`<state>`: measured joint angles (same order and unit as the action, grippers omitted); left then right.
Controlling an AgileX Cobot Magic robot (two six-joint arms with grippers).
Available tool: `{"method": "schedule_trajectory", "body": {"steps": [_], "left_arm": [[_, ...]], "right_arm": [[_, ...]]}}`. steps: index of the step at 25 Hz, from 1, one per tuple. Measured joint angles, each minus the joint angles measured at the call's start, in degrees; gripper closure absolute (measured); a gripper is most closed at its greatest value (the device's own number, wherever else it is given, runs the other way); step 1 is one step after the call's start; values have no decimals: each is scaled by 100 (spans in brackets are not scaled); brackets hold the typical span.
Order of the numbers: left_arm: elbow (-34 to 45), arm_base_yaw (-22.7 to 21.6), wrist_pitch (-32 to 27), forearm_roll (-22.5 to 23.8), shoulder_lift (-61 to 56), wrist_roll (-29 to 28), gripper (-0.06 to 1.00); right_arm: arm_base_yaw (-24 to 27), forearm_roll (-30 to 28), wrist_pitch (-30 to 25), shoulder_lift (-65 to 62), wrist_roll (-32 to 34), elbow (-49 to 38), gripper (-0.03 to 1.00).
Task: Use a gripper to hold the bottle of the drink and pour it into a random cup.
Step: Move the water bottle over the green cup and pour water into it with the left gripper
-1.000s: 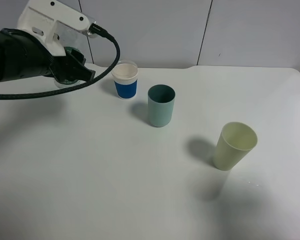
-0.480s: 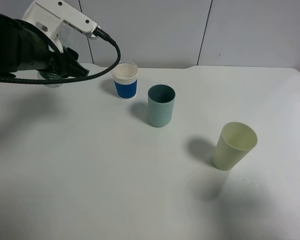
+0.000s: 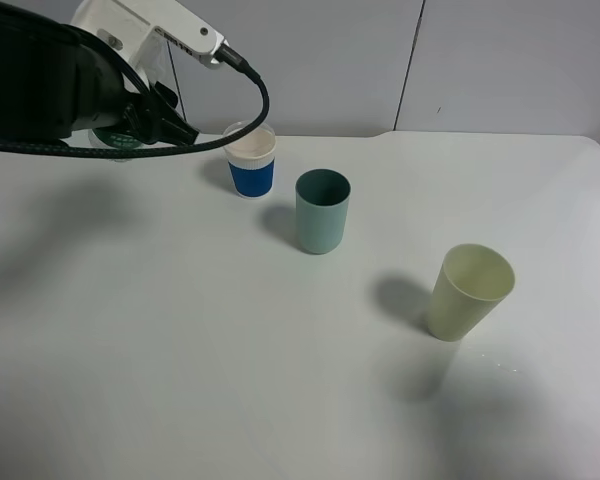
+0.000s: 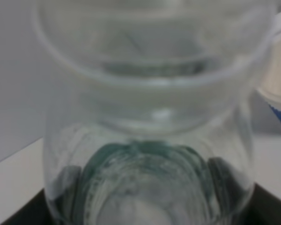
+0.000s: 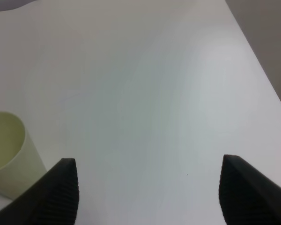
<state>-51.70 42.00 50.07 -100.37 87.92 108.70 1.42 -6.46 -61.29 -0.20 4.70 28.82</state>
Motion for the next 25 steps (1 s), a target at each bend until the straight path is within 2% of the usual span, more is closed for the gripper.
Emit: {"method": "schedule_trajectory", "body": {"steps": [17,25], "left_arm": [[-74,360,261,0,437,108,40],[-361,592,401,-18,663,114,40]], "right_arm": [[0,0,0,0,0,0,33],[0,0,0,0,0,0,33]]}}
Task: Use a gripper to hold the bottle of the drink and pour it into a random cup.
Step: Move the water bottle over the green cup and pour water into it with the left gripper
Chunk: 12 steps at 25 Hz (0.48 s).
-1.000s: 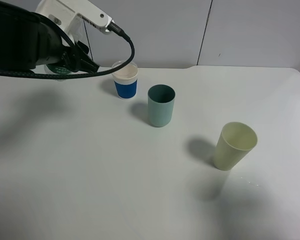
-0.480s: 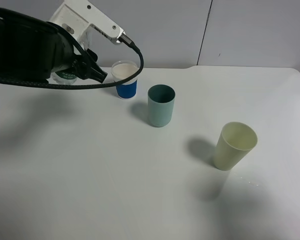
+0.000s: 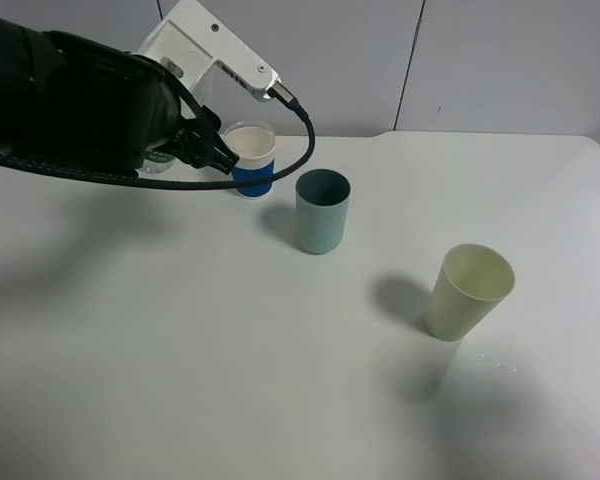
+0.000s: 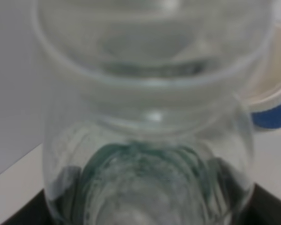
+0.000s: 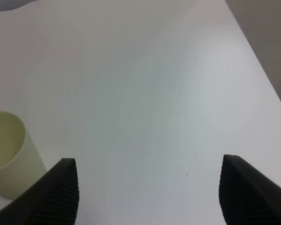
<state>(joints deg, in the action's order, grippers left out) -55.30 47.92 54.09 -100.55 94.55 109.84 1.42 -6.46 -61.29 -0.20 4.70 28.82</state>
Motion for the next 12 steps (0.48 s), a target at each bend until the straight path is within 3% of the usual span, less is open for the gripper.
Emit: {"method": "schedule_trajectory", "body": {"steps": [12], "left_arm": [[-7,15,25,0,6,29,40]], "right_arm": [[0,0,0,0,0,0,33]]}}
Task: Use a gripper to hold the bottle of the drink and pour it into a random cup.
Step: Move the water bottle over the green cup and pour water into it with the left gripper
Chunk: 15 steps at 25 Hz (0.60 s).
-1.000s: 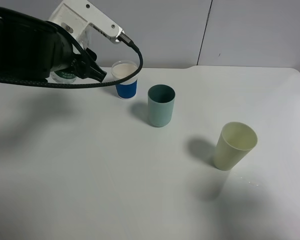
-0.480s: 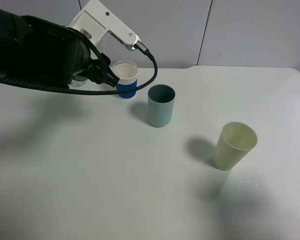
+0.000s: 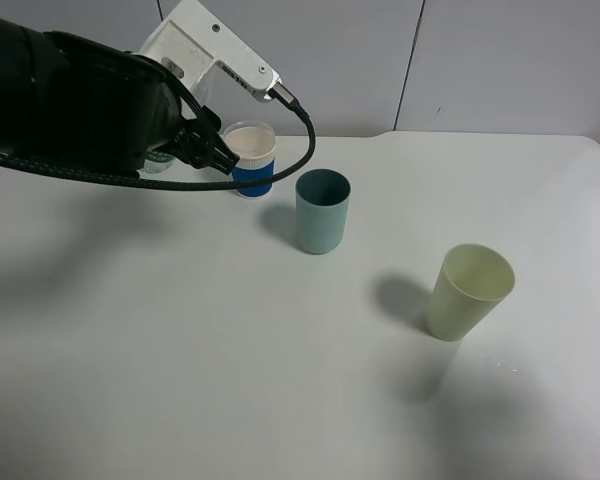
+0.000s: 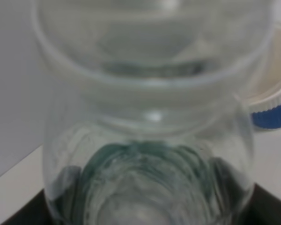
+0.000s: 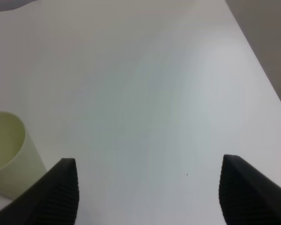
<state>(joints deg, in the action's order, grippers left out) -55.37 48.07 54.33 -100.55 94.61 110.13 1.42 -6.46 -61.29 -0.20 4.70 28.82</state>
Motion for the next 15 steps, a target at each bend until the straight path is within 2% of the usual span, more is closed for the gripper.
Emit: {"method": "schedule_trajectory", "body": {"steps": [12,15], "left_arm": [[-104,5,303,-6,0,50,40],[-110,130,341,-6,0,82,40]], "right_arm": [[0,0,0,0,0,0,33],[0,0,0,0,0,0,33]]}}
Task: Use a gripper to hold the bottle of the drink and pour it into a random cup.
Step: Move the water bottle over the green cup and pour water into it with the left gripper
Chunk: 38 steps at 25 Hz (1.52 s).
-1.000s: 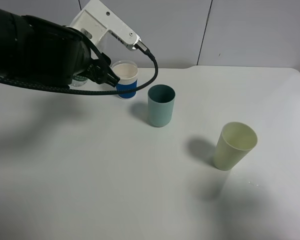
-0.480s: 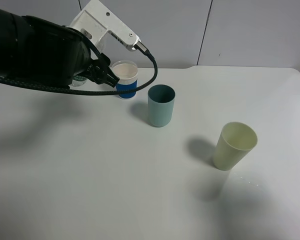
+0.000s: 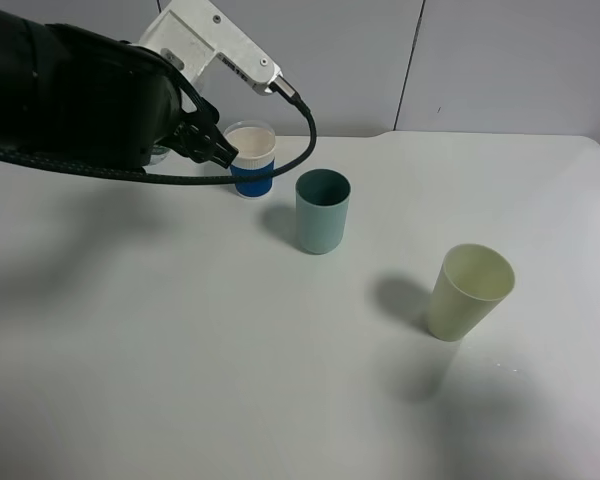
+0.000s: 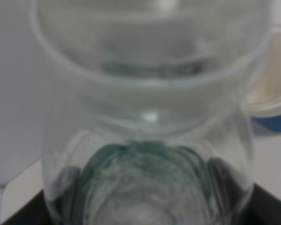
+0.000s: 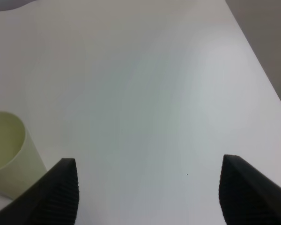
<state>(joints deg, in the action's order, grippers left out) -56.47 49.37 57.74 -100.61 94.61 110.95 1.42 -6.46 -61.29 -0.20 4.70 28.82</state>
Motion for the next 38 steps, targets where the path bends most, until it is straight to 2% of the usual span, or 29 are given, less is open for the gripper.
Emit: {"method": "schedule_trajectory", "body": {"steps": [6,14,25,38], "left_arm": [[-229,204,30,-10,258,214,40],[-726,360,392,-16,710,686,40],[-1136,592,459,-19,1201,1180,40],[-1139,596,611,-19,1480,1285,40]], "right_arm": [[0,0,0,0,0,0,33],[0,0,0,0,0,0,33],[0,0,0,0,0,0,33],[0,0,0,0,0,0,33]]}}
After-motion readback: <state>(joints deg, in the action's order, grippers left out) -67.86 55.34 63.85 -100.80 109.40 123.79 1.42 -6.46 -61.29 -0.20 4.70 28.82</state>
